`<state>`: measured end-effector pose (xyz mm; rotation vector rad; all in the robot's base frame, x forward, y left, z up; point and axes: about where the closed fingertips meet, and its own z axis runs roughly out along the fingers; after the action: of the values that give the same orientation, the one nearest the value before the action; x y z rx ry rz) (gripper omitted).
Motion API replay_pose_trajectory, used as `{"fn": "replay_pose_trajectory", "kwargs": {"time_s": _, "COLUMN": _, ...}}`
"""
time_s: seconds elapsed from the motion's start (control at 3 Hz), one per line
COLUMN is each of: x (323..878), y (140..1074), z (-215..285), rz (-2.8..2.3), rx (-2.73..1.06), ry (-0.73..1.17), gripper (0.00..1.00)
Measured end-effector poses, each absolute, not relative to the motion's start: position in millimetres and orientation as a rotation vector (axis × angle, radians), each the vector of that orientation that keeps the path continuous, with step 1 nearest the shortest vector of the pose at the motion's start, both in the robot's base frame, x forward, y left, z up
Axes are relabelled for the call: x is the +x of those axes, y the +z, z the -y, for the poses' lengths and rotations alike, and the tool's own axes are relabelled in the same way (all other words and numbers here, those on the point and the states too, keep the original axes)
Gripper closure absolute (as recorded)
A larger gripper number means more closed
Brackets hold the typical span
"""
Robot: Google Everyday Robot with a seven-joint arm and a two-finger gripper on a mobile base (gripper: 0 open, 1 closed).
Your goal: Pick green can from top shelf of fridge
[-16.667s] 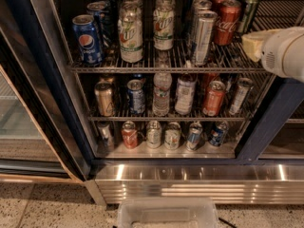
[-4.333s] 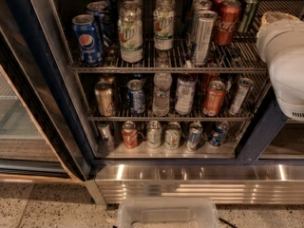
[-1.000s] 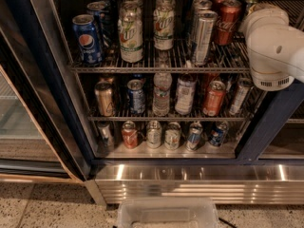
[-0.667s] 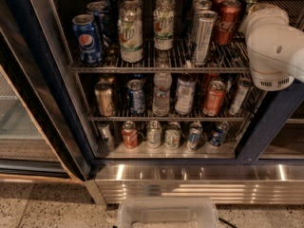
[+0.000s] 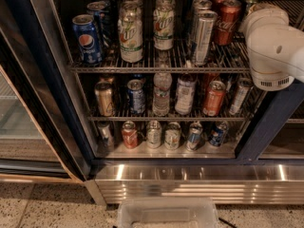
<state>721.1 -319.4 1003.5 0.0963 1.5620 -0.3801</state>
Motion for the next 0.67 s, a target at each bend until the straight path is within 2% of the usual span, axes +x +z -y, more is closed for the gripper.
{"fn": "replay_pose_trajectory", "kwargs": {"time_s": 0.67, "x": 721.0, "y": 1003.6, "z": 319.4, "rz": -1.562, "rx": 0.096, "ry": -0.380, "gripper": 0.61}}
